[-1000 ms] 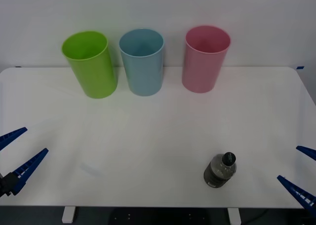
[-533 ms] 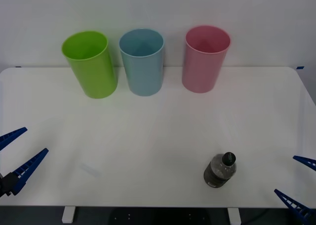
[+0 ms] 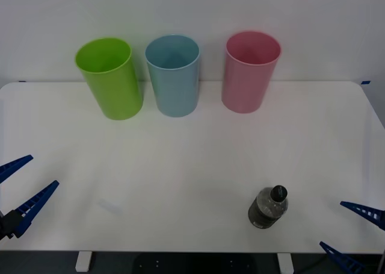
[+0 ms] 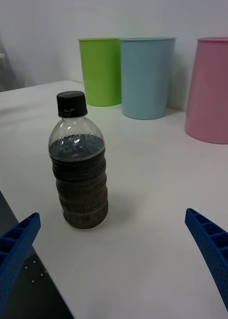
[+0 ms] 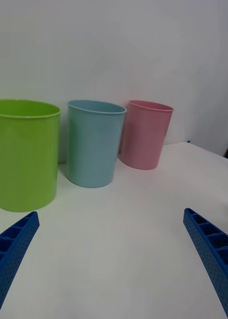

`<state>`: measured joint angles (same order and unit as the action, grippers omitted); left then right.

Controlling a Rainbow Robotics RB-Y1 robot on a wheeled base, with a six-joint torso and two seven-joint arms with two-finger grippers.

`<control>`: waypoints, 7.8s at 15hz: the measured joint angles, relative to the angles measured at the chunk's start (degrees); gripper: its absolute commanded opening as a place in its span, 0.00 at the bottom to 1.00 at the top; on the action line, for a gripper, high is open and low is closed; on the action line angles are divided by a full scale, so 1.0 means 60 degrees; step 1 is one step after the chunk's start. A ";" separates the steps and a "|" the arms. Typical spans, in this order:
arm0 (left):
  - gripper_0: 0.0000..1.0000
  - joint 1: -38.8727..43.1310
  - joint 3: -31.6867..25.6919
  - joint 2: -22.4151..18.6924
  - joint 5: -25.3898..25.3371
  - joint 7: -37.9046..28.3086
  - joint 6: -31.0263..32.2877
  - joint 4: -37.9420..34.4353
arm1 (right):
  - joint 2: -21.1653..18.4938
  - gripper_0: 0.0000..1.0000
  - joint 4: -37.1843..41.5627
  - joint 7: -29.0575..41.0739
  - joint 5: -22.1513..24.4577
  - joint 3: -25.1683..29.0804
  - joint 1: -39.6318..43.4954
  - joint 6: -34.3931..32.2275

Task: Grasp the object on the table and drop it into the matching bin: aluminum can to the light blue bin, PET bottle to the pink bin.

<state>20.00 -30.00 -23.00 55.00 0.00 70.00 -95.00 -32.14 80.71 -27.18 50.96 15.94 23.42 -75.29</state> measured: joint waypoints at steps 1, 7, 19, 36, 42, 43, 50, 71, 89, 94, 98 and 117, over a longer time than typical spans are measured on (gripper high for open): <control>1.00 0.0000 0.0000 0.0000 0.0000 0.0000 0.0000 0.0000 | 0.0031 1.00 -0.0068 -0.0051 0.0005 -0.0094 -0.0052 0.0021; 1.00 0.0000 0.0000 0.0000 0.0000 0.0000 0.0000 0.0000 | 0.0325 1.00 -0.0111 -0.0296 0.0012 -0.0663 -0.0365 0.0630; 1.00 0.0000 0.0000 0.0000 0.0000 0.0000 0.0000 0.0000 | 0.0770 1.00 -0.0108 -0.0850 0.0004 -0.2204 -0.1008 0.2259; 1.00 0.0000 0.0000 0.0000 0.0000 0.0000 0.0000 0.0000 | 0.1150 1.00 -0.0107 -0.1530 0.0004 -0.3342 -0.1660 0.3536; 1.00 0.0000 0.0000 0.0000 0.0000 0.0000 0.0000 0.0000 | 0.1169 0.65 -0.0110 -0.1621 0.0005 -0.3366 -0.1668 0.3542; 1.00 0.0000 0.0000 0.0000 0.0000 0.0000 0.0000 0.0000 | 0.1169 0.16 -0.0114 -0.1640 0.0005 -0.3379 -0.1675 0.3542; 1.00 0.0000 0.0000 0.0000 0.0000 0.0000 0.0000 0.0000 | 0.1241 0.00 -0.0107 -0.1770 0.0011 -0.3377 -0.1677 0.3549; 1.00 0.0000 0.0000 0.0000 0.0000 0.0000 0.0000 0.0000 | 0.1230 0.00 0.2621 0.1799 -0.0208 -0.2861 -0.1677 0.5253; 1.00 0.0000 0.0000 0.0000 0.0000 0.0000 0.0000 0.0000 | -0.0154 0.00 0.5294 0.5800 -0.0169 -0.2159 -0.2834 0.7844; 1.00 0.0000 0.0000 0.0000 0.0000 0.0000 0.0000 0.0000 | -0.0612 0.00 0.5202 0.6546 -0.0005 -0.2168 -0.3598 0.8319; 1.00 0.0000 0.0000 0.0000 0.0000 0.0000 0.0000 0.0000 | -0.1296 0.00 0.4944 0.6578 0.0015 -0.2589 -0.4345 0.9171; 1.00 0.0000 0.0000 0.0000 0.0000 0.0000 0.0000 0.0000 | -0.0220 0.00 -0.2533 0.6453 0.1308 -0.4321 -1.0803 0.9183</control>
<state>20.00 -30.00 -23.00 55.00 0.00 70.00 -95.00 -33.47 65.51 11.54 58.81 -9.98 -41.40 -20.19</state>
